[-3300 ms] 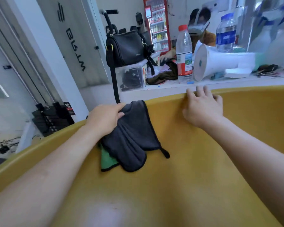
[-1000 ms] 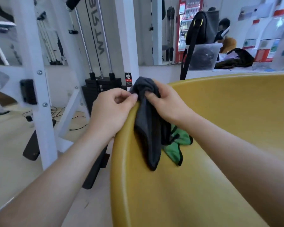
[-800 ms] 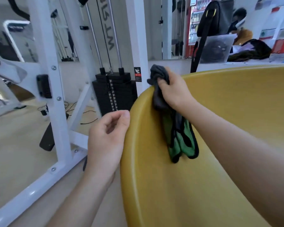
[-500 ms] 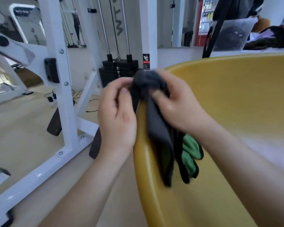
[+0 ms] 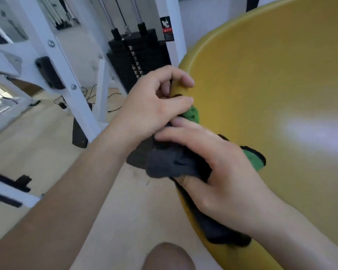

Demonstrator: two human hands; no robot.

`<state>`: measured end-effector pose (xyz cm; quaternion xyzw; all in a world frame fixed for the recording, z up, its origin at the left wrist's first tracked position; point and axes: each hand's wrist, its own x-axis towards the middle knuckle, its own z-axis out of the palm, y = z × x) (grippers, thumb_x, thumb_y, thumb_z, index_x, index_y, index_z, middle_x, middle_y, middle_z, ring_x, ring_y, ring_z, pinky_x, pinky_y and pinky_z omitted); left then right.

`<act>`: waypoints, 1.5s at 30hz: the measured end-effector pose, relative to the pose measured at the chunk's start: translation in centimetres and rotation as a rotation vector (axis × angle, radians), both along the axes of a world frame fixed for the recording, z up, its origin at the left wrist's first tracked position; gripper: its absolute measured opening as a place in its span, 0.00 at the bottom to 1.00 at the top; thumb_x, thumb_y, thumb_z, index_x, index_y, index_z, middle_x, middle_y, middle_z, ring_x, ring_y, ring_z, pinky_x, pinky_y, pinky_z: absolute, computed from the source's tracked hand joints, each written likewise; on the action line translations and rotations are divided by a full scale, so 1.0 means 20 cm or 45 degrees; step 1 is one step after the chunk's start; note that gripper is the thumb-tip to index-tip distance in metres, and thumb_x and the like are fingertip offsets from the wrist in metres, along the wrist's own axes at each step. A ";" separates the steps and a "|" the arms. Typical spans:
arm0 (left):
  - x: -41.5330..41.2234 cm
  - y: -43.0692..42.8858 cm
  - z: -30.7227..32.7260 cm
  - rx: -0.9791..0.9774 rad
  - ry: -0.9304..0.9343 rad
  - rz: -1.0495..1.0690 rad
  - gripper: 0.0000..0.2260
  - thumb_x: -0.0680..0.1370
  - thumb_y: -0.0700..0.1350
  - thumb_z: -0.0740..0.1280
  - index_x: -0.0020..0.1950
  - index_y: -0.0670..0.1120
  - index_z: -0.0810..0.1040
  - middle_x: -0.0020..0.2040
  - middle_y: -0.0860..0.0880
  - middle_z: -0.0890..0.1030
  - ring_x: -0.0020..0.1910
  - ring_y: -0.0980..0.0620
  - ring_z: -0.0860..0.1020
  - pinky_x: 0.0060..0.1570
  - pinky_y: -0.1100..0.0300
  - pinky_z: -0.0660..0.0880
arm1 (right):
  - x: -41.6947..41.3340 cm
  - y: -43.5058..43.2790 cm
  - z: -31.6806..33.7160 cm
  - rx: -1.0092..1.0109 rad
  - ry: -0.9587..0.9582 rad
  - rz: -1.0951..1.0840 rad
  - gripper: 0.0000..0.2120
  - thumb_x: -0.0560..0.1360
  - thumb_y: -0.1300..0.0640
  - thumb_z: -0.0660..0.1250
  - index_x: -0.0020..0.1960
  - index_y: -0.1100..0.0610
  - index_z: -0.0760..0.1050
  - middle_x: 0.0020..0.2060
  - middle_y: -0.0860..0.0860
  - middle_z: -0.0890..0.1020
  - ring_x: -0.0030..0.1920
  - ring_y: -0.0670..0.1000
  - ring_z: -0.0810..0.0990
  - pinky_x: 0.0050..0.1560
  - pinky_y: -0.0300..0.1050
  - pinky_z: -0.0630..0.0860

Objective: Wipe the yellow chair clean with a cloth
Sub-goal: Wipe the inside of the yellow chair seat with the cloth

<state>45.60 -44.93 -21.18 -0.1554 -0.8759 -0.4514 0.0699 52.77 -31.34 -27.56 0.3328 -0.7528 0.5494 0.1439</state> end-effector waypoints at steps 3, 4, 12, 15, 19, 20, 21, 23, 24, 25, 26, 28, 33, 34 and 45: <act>-0.09 0.01 0.08 0.080 -0.058 0.067 0.07 0.75 0.37 0.67 0.44 0.49 0.82 0.35 0.50 0.78 0.34 0.57 0.75 0.37 0.66 0.72 | -0.10 -0.15 0.07 0.002 0.043 -0.289 0.21 0.67 0.65 0.68 0.60 0.56 0.75 0.60 0.50 0.78 0.69 0.49 0.70 0.63 0.47 0.71; -0.11 0.01 0.10 0.079 -0.057 0.089 0.08 0.75 0.37 0.67 0.44 0.48 0.83 0.34 0.53 0.80 0.33 0.60 0.76 0.36 0.68 0.72 | -0.12 -0.19 0.07 0.034 0.050 -0.365 0.22 0.68 0.64 0.68 0.61 0.56 0.75 0.63 0.50 0.77 0.72 0.50 0.66 0.67 0.46 0.67; 0.14 0.00 -0.19 -0.525 0.680 0.037 0.05 0.71 0.52 0.68 0.43 0.57 0.83 0.53 0.58 0.78 0.58 0.56 0.72 0.58 0.68 0.64 | 0.32 -0.10 -0.36 0.308 0.304 -0.533 0.26 0.69 0.61 0.69 0.67 0.52 0.71 0.74 0.50 0.66 0.75 0.50 0.62 0.65 0.45 0.72; 0.31 -0.04 -0.35 -0.661 0.781 -0.044 0.12 0.76 0.53 0.62 0.48 0.51 0.84 0.63 0.52 0.75 0.72 0.45 0.61 0.71 0.61 0.53 | 0.50 -0.03 -0.46 0.521 0.222 -0.703 0.32 0.69 0.61 0.72 0.71 0.56 0.66 0.72 0.55 0.70 0.68 0.52 0.73 0.56 0.44 0.76; 0.37 -0.08 -0.31 -0.713 0.556 -0.250 0.18 0.79 0.56 0.55 0.63 0.53 0.76 0.73 0.50 0.66 0.77 0.50 0.49 0.71 0.62 0.47 | 0.40 -0.19 -0.32 0.443 -0.018 -1.010 0.30 0.70 0.52 0.70 0.69 0.63 0.69 0.61 0.57 0.80 0.55 0.56 0.81 0.44 0.42 0.72; 0.36 -0.09 -0.27 -0.664 0.501 -0.256 0.17 0.79 0.55 0.54 0.64 0.55 0.74 0.73 0.52 0.66 0.76 0.53 0.49 0.70 0.64 0.48 | 0.36 -0.27 -0.28 0.397 -0.046 -1.073 0.27 0.73 0.54 0.68 0.69 0.64 0.69 0.62 0.59 0.79 0.57 0.57 0.80 0.47 0.45 0.74; 0.37 -0.10 -0.24 -0.628 0.476 -0.228 0.17 0.79 0.52 0.54 0.64 0.55 0.74 0.71 0.53 0.68 0.76 0.54 0.51 0.69 0.64 0.50 | 0.34 -0.32 -0.26 0.374 -0.027 -1.122 0.24 0.76 0.57 0.64 0.70 0.64 0.67 0.64 0.61 0.77 0.60 0.58 0.79 0.51 0.49 0.76; 0.44 -0.09 -0.23 -0.700 0.570 -0.221 0.15 0.78 0.46 0.56 0.60 0.50 0.78 0.65 0.52 0.75 0.73 0.51 0.63 0.70 0.59 0.59 | 0.37 -0.32 -0.32 0.442 0.085 -1.165 0.23 0.77 0.59 0.60 0.71 0.64 0.66 0.65 0.62 0.75 0.62 0.59 0.78 0.53 0.52 0.78; 0.50 -0.07 -0.26 -0.787 0.678 -0.279 0.14 0.77 0.43 0.57 0.57 0.46 0.80 0.60 0.50 0.79 0.67 0.48 0.71 0.67 0.53 0.65 | 0.43 -0.27 -0.38 0.501 0.113 -1.161 0.24 0.76 0.59 0.63 0.70 0.63 0.67 0.64 0.61 0.77 0.60 0.59 0.79 0.51 0.51 0.78; 0.56 -0.04 -0.30 -0.878 0.782 -0.385 0.14 0.76 0.42 0.58 0.55 0.44 0.80 0.55 0.48 0.82 0.58 0.46 0.77 0.61 0.49 0.71 | 0.51 -0.20 -0.44 0.564 0.121 -1.163 0.25 0.74 0.58 0.67 0.69 0.62 0.69 0.62 0.58 0.79 0.57 0.57 0.80 0.49 0.49 0.77; 0.62 0.00 -0.35 -0.950 0.812 -0.483 0.14 0.75 0.42 0.58 0.53 0.44 0.81 0.50 0.48 0.83 0.51 0.45 0.80 0.53 0.48 0.74 | 0.59 -0.12 -0.50 0.622 0.126 -1.186 0.26 0.71 0.56 0.71 0.67 0.60 0.71 0.58 0.55 0.81 0.54 0.54 0.80 0.46 0.47 0.74; 0.69 0.05 -0.43 -1.109 0.784 -0.591 0.14 0.77 0.46 0.56 0.53 0.46 0.80 0.44 0.50 0.84 0.43 0.45 0.80 0.46 0.48 0.73 | 0.71 0.03 -0.57 0.672 0.088 -1.233 0.23 0.69 0.49 0.70 0.62 0.55 0.74 0.48 0.48 0.83 0.47 0.49 0.77 0.41 0.43 0.67; 0.64 0.03 -0.48 -1.119 0.815 -0.574 0.17 0.79 0.49 0.52 0.51 0.47 0.80 0.39 0.50 0.83 0.40 0.46 0.80 0.48 0.50 0.69 | 0.66 -0.03 -0.52 0.595 0.027 -1.310 0.18 0.70 0.43 0.60 0.50 0.53 0.77 0.33 0.46 0.81 0.34 0.52 0.80 0.43 0.45 0.73; 0.63 0.02 -0.47 -1.078 0.791 -0.593 0.16 0.79 0.48 0.53 0.52 0.47 0.80 0.40 0.50 0.83 0.41 0.46 0.80 0.49 0.51 0.68 | 0.63 -0.07 -0.53 0.602 0.054 -1.328 0.19 0.70 0.44 0.61 0.53 0.55 0.78 0.35 0.46 0.82 0.36 0.51 0.81 0.45 0.46 0.73; 0.71 0.13 -0.51 -0.922 0.641 -0.764 0.23 0.75 0.67 0.51 0.46 0.54 0.79 0.39 0.56 0.81 0.41 0.51 0.77 0.34 0.52 0.74 | 0.84 0.20 -0.65 0.888 -0.255 -1.313 0.12 0.65 0.47 0.68 0.46 0.51 0.75 0.34 0.45 0.80 0.38 0.51 0.81 0.45 0.46 0.72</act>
